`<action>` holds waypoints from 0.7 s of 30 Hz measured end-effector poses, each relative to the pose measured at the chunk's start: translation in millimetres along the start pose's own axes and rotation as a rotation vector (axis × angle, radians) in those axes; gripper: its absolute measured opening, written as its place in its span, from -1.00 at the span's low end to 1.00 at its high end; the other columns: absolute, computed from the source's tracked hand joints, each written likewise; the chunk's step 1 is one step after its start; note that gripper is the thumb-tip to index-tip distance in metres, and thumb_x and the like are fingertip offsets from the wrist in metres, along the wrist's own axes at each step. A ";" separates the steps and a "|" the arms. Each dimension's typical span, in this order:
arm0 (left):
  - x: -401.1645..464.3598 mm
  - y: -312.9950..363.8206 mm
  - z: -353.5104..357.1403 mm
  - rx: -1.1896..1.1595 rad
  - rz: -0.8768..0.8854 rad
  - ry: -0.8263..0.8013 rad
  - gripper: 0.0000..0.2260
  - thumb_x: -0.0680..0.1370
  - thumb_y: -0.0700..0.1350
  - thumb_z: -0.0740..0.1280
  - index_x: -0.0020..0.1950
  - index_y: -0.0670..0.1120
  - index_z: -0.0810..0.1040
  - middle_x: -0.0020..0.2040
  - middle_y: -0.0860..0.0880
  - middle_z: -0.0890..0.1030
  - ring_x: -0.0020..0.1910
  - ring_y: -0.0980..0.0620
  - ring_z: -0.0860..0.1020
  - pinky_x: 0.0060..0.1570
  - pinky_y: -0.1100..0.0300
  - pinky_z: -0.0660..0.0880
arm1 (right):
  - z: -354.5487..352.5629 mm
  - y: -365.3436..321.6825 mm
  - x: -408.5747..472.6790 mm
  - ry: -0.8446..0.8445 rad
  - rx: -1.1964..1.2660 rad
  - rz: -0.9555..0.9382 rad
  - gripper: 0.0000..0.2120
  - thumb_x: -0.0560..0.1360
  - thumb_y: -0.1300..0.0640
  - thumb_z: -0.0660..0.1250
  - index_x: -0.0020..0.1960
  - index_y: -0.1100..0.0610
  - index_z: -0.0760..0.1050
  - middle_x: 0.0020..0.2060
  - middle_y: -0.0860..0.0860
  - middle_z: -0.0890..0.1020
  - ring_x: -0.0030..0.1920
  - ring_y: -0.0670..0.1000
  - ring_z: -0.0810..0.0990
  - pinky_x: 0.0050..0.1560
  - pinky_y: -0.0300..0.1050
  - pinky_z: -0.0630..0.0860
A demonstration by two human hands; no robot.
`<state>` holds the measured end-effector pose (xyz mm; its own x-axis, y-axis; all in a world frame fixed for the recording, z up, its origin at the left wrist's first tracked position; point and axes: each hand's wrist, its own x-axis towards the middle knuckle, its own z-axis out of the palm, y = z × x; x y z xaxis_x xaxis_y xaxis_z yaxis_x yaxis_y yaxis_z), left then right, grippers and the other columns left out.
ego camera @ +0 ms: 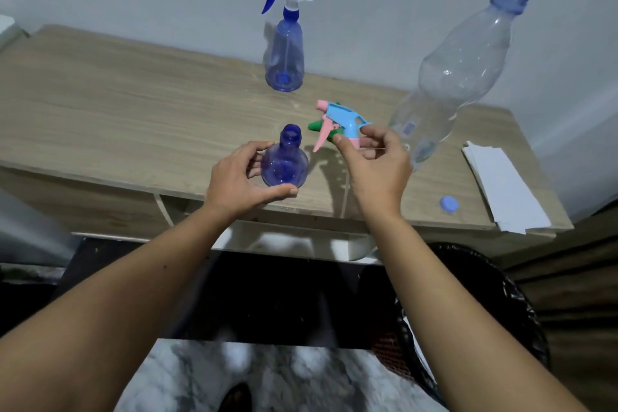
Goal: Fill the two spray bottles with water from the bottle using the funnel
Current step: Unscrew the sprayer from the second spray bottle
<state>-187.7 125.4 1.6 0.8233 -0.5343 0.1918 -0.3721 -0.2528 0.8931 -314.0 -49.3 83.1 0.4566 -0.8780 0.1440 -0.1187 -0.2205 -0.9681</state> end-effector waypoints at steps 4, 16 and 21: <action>-0.2 0.8 -0.9 0.015 0.003 -0.009 -0.20 0.17 0.18 0.78 0.35 0.06 0.62 0.10 0.14 0.70 0.05 0.29 0.67 0.13 0.37 0.62 | 2.9 34.9 -9.7 0.042 -0.217 0.061 -0.56 0.30 -0.18 0.62 0.08 0.03 0.69 -0.14 0.01 0.73 -0.12 -0.01 0.70 0.11 0.05 0.66; -1.2 3.4 -0.2 0.049 0.002 0.003 -0.16 0.18 0.22 0.77 0.39 0.02 0.60 0.12 0.10 0.69 0.08 0.22 0.69 0.14 0.26 0.67 | 8.1 54.3 -16.4 -0.029 -0.377 0.160 -0.65 0.38 -0.13 0.64 -0.08 0.14 0.72 -0.29 0.02 0.69 -0.13 0.10 0.68 0.05 0.04 0.62; -1.2 2.9 -0.6 0.059 -0.002 0.000 -0.14 0.18 0.24 0.77 0.40 0.01 0.59 0.16 0.06 0.71 0.11 0.17 0.70 0.16 0.17 0.69 | 10.4 60.6 -23.1 -0.013 -0.402 0.125 -0.52 0.30 -0.33 0.57 -0.08 0.07 0.69 -0.21 0.03 0.68 -0.13 0.06 0.66 0.06 0.07 0.64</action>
<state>-189.5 125.7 4.3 0.8240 -0.5338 0.1902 -0.3951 -0.3005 0.8681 -322.6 -38.0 18.9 0.4276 -0.9036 0.0251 -0.5075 -0.2630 -0.8205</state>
